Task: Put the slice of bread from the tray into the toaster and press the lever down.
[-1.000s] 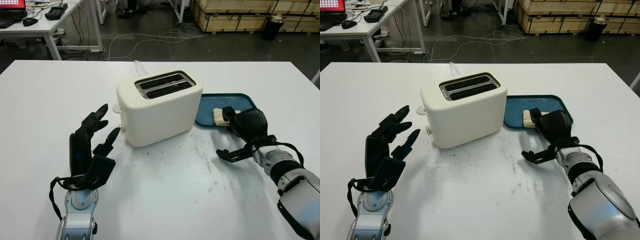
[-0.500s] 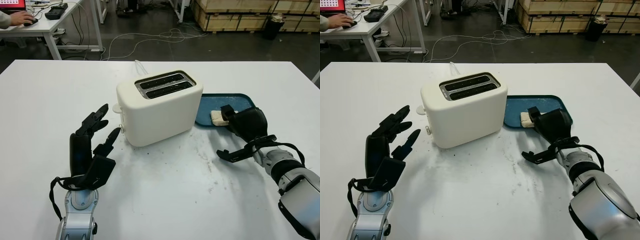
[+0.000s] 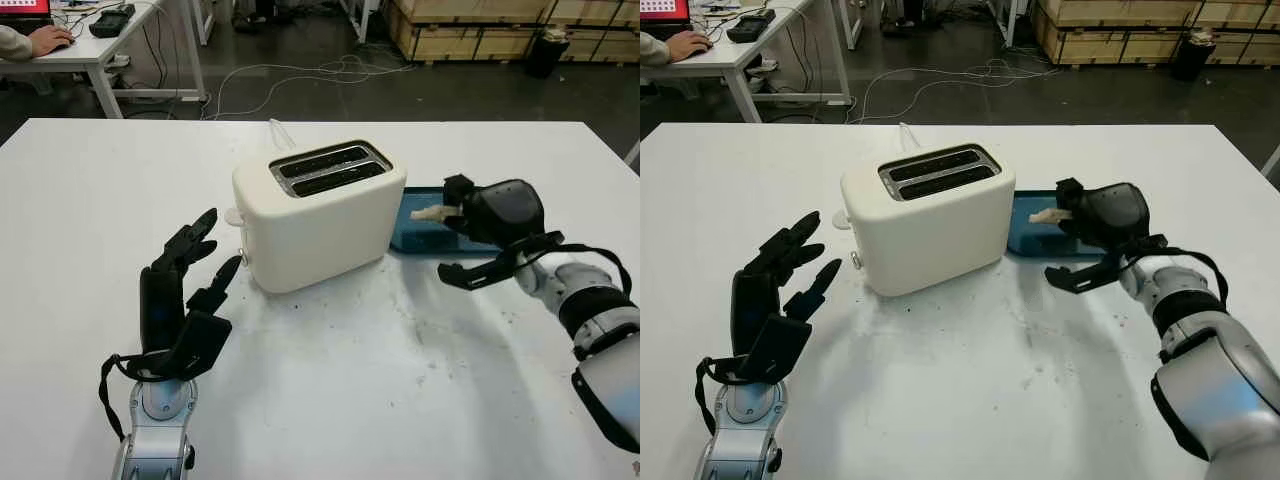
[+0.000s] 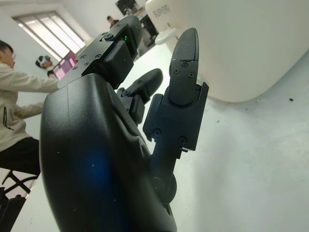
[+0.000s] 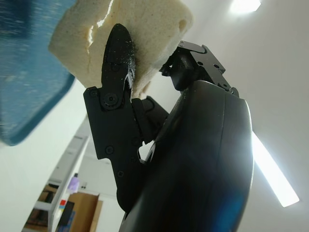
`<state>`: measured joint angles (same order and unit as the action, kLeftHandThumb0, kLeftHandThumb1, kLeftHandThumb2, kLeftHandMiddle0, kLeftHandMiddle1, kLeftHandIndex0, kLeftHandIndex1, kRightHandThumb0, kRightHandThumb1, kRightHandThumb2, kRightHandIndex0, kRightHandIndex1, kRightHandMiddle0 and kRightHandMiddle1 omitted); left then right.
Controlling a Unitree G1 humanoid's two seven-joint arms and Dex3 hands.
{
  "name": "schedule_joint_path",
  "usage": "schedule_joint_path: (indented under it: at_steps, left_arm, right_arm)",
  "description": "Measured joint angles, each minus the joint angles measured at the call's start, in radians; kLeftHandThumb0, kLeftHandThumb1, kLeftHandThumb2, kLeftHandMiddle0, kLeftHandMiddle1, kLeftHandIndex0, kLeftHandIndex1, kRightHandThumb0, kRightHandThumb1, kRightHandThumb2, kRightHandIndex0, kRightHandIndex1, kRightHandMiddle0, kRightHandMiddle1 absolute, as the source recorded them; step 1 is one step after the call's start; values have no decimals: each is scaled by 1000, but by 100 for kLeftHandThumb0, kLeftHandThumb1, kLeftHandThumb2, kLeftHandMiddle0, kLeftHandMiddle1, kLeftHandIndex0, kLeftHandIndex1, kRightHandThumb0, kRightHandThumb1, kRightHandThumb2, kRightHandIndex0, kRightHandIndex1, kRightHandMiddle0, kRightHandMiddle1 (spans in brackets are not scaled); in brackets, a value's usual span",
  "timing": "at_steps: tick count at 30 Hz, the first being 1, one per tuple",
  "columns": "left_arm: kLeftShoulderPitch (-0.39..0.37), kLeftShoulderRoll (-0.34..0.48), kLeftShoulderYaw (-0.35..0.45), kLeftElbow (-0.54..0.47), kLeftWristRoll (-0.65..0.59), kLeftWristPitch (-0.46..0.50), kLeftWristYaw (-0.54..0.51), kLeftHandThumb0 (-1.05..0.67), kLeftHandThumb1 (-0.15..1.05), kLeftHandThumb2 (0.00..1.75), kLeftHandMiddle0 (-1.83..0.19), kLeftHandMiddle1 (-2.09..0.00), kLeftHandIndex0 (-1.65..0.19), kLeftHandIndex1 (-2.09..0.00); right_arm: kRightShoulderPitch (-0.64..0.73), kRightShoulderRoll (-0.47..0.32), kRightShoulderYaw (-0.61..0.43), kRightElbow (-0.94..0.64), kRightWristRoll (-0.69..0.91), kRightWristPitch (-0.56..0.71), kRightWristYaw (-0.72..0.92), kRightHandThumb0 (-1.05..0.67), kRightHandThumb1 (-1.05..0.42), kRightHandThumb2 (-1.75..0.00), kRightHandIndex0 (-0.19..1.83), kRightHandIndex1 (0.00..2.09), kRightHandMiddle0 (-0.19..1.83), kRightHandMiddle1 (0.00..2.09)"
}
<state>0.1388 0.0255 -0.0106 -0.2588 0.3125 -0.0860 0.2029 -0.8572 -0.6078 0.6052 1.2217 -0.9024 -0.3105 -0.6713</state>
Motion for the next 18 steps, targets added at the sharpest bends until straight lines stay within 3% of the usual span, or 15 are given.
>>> schedule_joint_path:
  at_steps: [10,18]
  left_arm:
    - [0,0,1,0,0,0,0,-40,92,21,-39,-76,-59,0]
    - [0,0,2,0,-2,0,0,-40,92,21,-39,-77,-59,0]
  right_arm:
    - [-76,-90,-98,-98,67,-98,142,-60,-92,-39,96,175,68,175]
    - [-217,-152,-267,-115,317,-282,586,-60,-92,-29,97,175,77,175]
